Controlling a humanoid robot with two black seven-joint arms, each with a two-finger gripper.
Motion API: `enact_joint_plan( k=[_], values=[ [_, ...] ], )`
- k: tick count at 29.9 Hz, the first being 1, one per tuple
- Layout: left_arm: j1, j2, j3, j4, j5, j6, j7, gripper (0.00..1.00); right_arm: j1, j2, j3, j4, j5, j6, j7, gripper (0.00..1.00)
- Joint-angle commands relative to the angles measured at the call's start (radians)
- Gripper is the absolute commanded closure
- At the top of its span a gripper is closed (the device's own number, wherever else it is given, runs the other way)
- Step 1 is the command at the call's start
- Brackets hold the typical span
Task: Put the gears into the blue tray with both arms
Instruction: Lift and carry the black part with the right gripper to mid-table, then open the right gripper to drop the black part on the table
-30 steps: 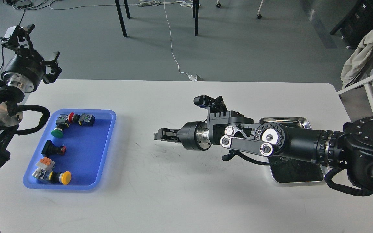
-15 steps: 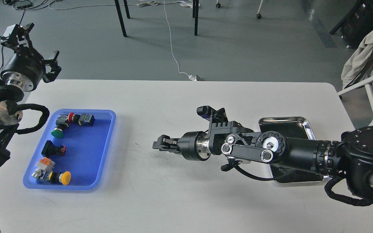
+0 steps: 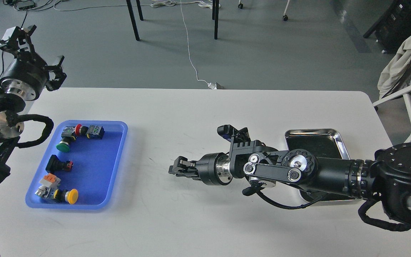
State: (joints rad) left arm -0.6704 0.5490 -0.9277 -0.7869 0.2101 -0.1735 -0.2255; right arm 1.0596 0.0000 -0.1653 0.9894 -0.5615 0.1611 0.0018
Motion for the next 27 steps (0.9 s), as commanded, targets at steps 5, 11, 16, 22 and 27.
enact_joint_plan(
  k=[5,11,16,22,27],
  values=[
    [0.0,-0.001,0.001,0.0,0.0,0.0,0.0,0.02,-0.016,0.0,-0.003,0.0,-0.003,0.0,0.0,0.69],
    [0.002,-0.001,0.001,0.0,0.0,0.0,0.0,0.02,-0.017,0.0,-0.003,0.002,-0.003,-0.005,0.001,0.57],
    [0.002,-0.001,0.001,0.0,0.0,0.0,0.0,0.02,-0.018,0.0,-0.005,0.002,-0.003,-0.014,0.007,0.35],
    [0.002,-0.001,0.007,0.0,0.0,0.0,0.0,0.02,-0.009,0.0,0.009,-0.008,-0.001,-0.018,0.011,0.06],
    [0.002,-0.001,0.012,0.003,0.002,0.006,0.0,0.02,0.016,0.0,0.099,-0.02,-0.003,-0.015,0.011,0.03]
  ],
)
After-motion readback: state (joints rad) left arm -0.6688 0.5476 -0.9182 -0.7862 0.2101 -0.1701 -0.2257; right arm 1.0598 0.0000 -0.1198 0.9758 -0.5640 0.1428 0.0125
